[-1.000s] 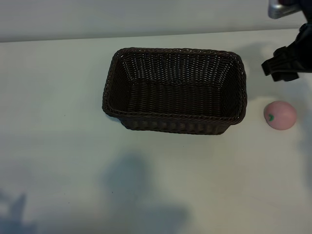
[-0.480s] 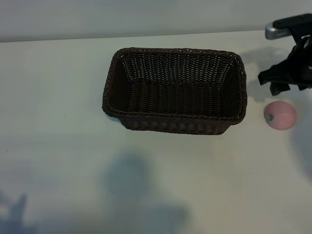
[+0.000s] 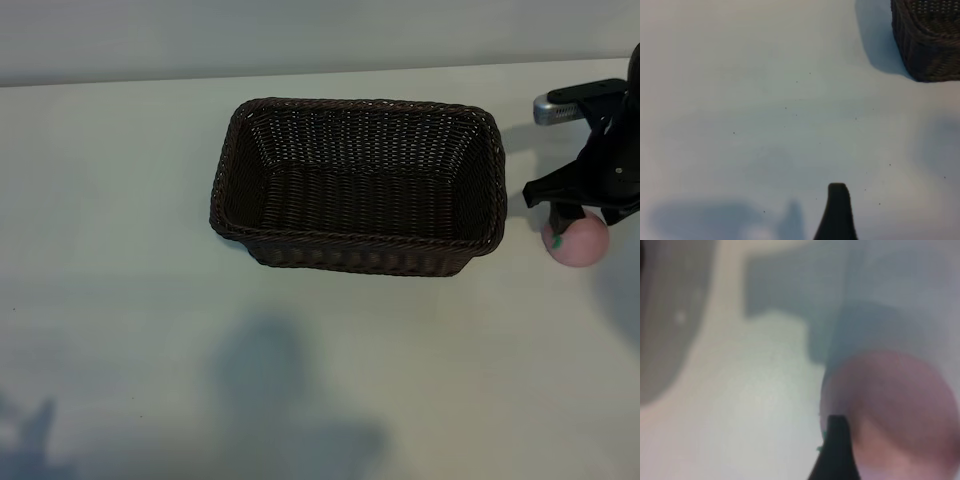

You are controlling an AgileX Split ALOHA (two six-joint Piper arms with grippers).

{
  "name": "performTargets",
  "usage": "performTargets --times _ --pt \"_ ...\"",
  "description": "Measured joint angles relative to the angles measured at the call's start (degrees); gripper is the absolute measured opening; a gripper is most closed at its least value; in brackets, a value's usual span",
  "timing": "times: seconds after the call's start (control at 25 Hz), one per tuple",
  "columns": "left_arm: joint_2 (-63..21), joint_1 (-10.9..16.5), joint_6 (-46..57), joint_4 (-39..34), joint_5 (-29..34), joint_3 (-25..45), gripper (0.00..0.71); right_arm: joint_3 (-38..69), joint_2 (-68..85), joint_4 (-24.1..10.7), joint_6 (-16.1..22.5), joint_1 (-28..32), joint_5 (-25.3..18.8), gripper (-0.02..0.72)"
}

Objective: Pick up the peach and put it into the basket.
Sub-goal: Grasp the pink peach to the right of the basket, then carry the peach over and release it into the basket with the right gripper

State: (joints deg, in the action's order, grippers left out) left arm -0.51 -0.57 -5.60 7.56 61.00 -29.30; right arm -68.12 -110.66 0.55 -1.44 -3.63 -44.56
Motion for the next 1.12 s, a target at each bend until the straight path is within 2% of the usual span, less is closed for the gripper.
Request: performTargets --times 0.12,0.24,0.32,0.4,0.44,0.72,1.12 --pt "0.00 0.00 0.00 0.00 0.00 0.00 0.596 0.00 -1.01 0.00 0.01 0.00 0.00 0.497" --pt "0.00 0.00 -0.06 0.00 0.00 0.00 0.596 0.00 -1.74 0.05 0.36 0.00 0.00 0.324" --pt "0.00 0.00 -0.06 0.00 0.00 0.00 0.596 0.00 -1.74 0.10 0.86 0.00 -0.43 0.165" --pt "0.00 0.00 -0.06 0.00 0.00 0.00 0.596 0.00 -1.67 0.10 0.91 0.00 -1.10 0.080" --pt "0.00 0.00 -0.06 0.00 0.00 0.00 0.595 -0.05 -1.67 0.10 0.99 0.00 -1.30 0.061" --pt "0.00 0.00 -0.06 0.00 0.00 0.00 0.596 -1.01 3.85 0.10 1.44 0.00 -5.07 0.047" --pt "0.00 0.00 -0.06 0.00 0.00 0.00 0.596 -15.20 14.81 0.04 1.08 0.00 -20.00 0.046"
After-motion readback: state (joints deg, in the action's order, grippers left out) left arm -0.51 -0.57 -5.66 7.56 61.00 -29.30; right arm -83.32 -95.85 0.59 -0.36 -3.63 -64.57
